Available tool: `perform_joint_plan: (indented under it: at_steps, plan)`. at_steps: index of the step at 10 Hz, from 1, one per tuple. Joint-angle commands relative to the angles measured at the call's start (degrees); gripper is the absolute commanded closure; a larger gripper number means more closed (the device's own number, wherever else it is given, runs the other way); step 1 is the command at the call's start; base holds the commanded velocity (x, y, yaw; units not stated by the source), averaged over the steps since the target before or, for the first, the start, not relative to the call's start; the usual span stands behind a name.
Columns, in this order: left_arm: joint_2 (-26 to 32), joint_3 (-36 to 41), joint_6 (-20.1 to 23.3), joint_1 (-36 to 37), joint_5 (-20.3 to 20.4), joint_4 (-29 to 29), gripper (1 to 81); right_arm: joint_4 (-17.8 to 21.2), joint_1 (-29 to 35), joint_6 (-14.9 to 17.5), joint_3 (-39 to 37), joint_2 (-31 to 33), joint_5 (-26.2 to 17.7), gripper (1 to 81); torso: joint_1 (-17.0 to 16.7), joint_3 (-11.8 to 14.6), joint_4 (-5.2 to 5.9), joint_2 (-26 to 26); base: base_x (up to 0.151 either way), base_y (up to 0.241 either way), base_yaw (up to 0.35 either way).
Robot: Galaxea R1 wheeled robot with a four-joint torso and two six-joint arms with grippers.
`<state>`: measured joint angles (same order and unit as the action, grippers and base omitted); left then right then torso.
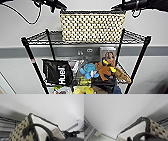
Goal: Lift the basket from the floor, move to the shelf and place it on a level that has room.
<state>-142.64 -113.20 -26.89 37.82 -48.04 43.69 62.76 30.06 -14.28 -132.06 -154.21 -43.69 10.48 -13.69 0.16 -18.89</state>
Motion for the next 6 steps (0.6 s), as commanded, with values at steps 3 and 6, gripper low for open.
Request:
perform_joint_plan:
  at_steps: [3, 6]
  plan:
    - [-1.5, -2.6, 0.9, 7.7, -0.2, -1.3, 81.1, 0.2, 7.6, 3.5, -2.3, -1.5, -1.6, 81.1, 0.0, 0.0, 0.00, 0.0, 0.000, 0.000, 0.000]
    - [-1.2, -2.0, 1.0, 7.8, -0.2, -1.2, 81.1, 0.3, 7.7, 3.5, -1.7, -1.2, -1.7, 81.1, 0.0, 0.0, 0.00, 0.0, 0.000, 0.000, 0.000]
